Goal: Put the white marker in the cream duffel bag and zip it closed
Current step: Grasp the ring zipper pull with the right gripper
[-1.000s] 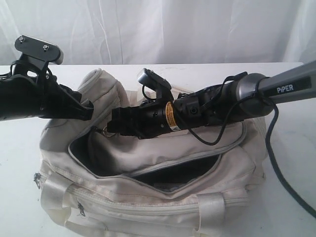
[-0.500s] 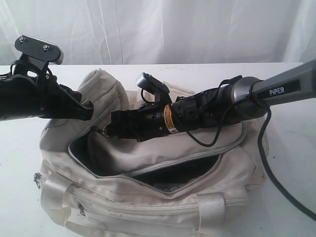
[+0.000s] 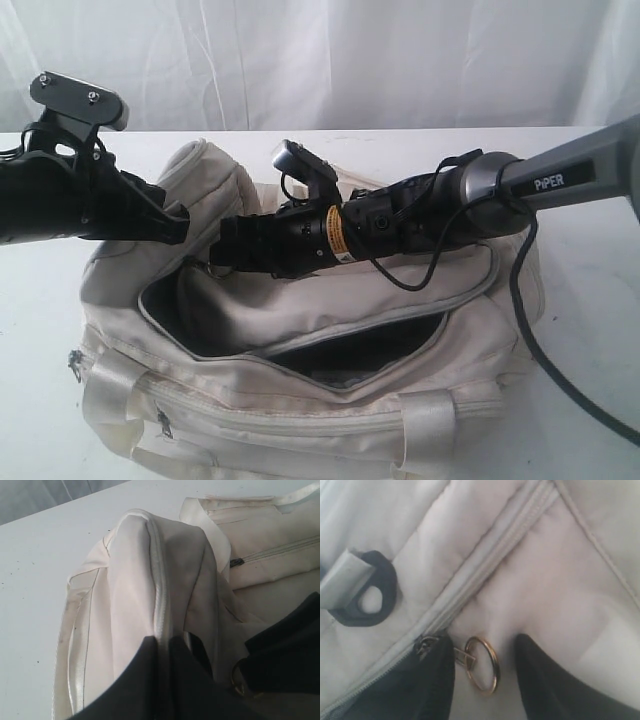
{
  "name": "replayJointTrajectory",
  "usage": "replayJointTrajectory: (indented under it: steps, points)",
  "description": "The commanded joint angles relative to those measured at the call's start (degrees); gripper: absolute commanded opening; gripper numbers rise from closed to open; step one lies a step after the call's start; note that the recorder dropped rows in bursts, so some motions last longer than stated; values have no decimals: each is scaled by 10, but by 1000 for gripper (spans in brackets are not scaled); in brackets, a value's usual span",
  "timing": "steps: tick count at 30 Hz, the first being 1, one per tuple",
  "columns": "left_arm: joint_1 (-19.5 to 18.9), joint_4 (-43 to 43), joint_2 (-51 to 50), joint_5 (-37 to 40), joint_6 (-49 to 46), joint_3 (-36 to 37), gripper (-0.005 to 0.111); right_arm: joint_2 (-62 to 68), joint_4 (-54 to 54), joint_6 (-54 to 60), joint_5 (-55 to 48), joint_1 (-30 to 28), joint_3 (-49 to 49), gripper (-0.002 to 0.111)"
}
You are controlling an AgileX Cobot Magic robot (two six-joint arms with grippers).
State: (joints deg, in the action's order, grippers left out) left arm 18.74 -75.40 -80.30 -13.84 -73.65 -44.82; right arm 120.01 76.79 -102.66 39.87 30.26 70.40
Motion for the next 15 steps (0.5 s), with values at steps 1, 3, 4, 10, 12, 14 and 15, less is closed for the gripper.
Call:
replayJointTrajectory:
  steps: [1, 3, 4, 10, 12, 14, 15]
  points:
    - [-1, -10, -1, 15, -1, 1, 0, 0, -4, 5, 16, -6, 4, 36]
    - [-1, -10, -1, 15, -1, 1, 0, 0, -4, 5, 30, -6, 4, 30]
    - [-1, -10, -1, 15, -1, 1, 0, 0, -4, 5, 42, -6, 4, 26]
    - [-1, -10, -1, 15, -1, 1, 0, 0, -4, 5, 93, -6, 4, 7]
    - [-1, -10, -1, 15, -1, 1, 0, 0, -4, 5, 105, -6, 4, 4]
    - [-1, -10, -1, 16, -1, 1, 0, 0, -4, 5, 125, -6, 4, 2]
    - [-1, -10, -1, 16, -1, 1, 0, 0, -4, 5, 141, -6, 4, 2]
